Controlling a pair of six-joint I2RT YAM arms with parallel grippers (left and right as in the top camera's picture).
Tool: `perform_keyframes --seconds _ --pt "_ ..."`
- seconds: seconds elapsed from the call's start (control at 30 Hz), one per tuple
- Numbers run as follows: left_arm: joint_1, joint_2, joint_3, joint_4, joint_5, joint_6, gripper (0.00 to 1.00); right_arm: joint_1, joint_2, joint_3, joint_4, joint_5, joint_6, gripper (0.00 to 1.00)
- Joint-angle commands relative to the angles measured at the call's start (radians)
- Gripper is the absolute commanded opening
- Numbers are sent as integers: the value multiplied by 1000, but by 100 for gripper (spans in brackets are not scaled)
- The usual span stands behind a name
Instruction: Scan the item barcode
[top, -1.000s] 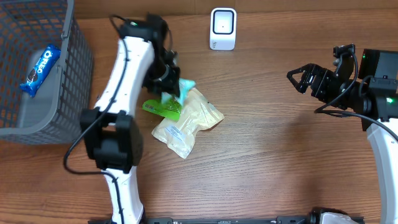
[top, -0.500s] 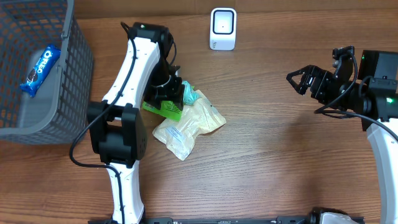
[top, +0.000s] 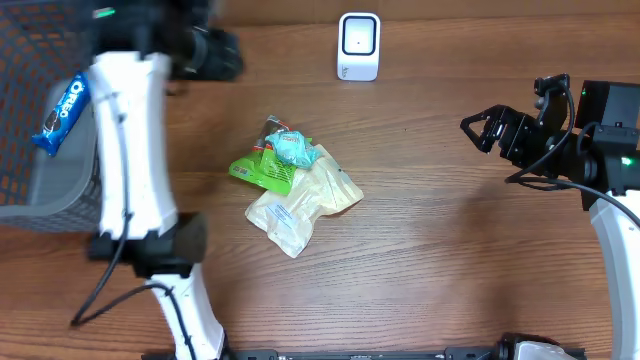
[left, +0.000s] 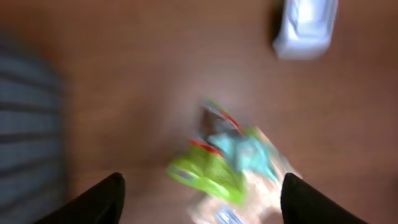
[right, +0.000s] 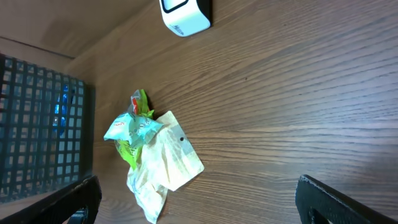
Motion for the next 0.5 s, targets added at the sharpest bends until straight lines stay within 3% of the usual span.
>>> perform_keyframes --seconds 0.0,0.13,0.27,0.47 --pt "131 -51 117 5 -163 -6 77 6 -1 29 -1 -8 -19 100" --pt "307 -41 107 68 -179 81 82 6 -1 29 -12 -8 -19 100" --pt "463 16 56 182 -126 91 86 6 -1 29 -15 -8 -45 100" --pt "557 160 0 369 -39 158 84 6 -1 29 0 -8 -44 100"
